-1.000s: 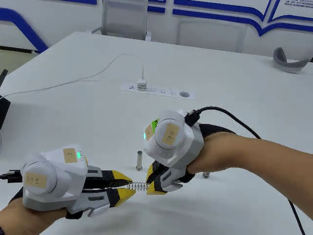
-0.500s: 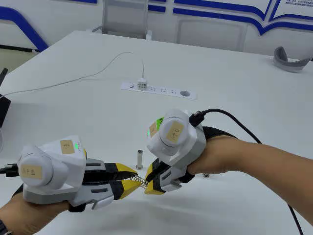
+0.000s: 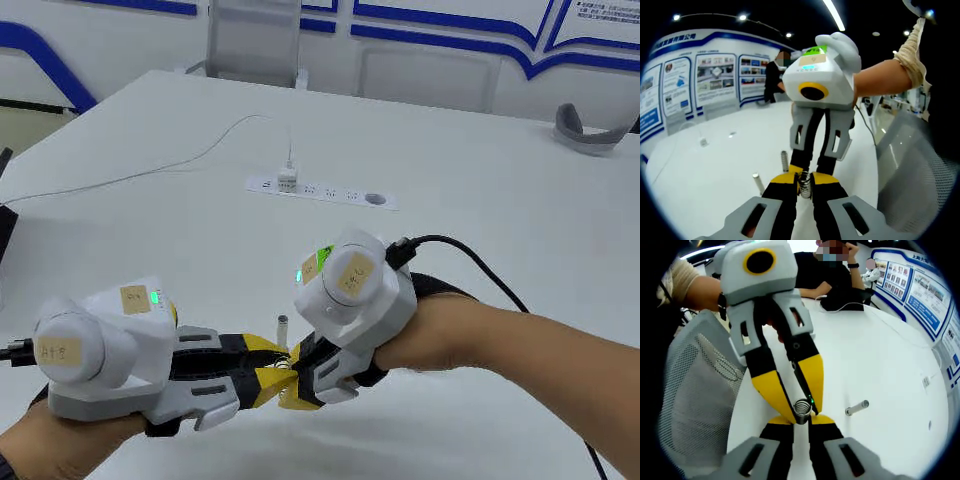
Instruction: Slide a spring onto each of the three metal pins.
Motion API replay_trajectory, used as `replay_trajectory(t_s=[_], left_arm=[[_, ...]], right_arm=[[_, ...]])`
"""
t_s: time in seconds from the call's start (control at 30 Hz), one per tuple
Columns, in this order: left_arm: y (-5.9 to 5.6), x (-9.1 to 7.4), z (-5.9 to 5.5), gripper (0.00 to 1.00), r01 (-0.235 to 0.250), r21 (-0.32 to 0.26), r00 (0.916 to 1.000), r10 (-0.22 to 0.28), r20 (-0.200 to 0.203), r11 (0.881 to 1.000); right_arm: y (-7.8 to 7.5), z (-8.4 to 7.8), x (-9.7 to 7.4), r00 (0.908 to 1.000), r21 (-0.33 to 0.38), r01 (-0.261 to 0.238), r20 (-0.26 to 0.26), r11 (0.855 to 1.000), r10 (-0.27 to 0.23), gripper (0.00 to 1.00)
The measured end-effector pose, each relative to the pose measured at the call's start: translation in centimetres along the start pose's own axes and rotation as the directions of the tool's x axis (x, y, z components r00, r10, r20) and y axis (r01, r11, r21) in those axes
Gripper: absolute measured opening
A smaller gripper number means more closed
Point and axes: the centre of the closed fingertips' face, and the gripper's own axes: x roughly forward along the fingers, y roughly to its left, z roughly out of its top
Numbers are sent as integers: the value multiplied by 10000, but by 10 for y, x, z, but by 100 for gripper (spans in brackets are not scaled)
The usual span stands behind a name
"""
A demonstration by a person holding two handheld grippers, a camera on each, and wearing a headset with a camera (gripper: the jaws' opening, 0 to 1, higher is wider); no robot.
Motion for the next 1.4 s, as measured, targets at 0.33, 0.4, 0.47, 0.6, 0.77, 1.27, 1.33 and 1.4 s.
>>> replay_trajectory(t_s=[0.33, 0.4, 0.47, 0.6, 0.77, 1.27, 1.33, 1.4], left_arm=[[0, 0, -3, 10, 88, -83, 9998, -90, -192, 9999], [0, 0, -5, 10, 91, -96, 9997, -93, -228, 9999], [1, 0, -6, 10, 81, -80, 9996, -83, -288, 9999], [3, 1, -10, 10, 82, -53, 9989, -85, -452, 10000], [7, 0, -12, 10, 27, -61, 9984, -31, -572, 10000], [30, -1, -8, 10, -152, 88, 9962, 159, -851, 9998], [33, 0, -6, 10, -165, 116, 9960, 175, -878, 9998], [36, 0, -5, 10, -169, 125, 9960, 179, -876, 9998]], right_arm=[[-4, -3, -2, 9997, 162, 250, 42, 9996, -251, 17], [-5, -5, -4, 9994, 233, 336, 101, 9992, -338, 18], [-6, -6, -6, 9990, 289, 407, 147, 9988, -411, 19], [-4, -8, -12, 9977, 449, 570, 337, 9974, -586, 22], [-2, -16, -22, 9945, 789, 819, 595, 9935, -867, 23], [1, -54, -64, 9648, 2387, 1934, 1301, 9516, -2287, 28], [0, -59, -70, 9578, 2617, 2094, 1394, 9422, -2516, 29], [0, -65, -76, 9525, 2762, 2240, 1409, 9346, -2699, 29]])
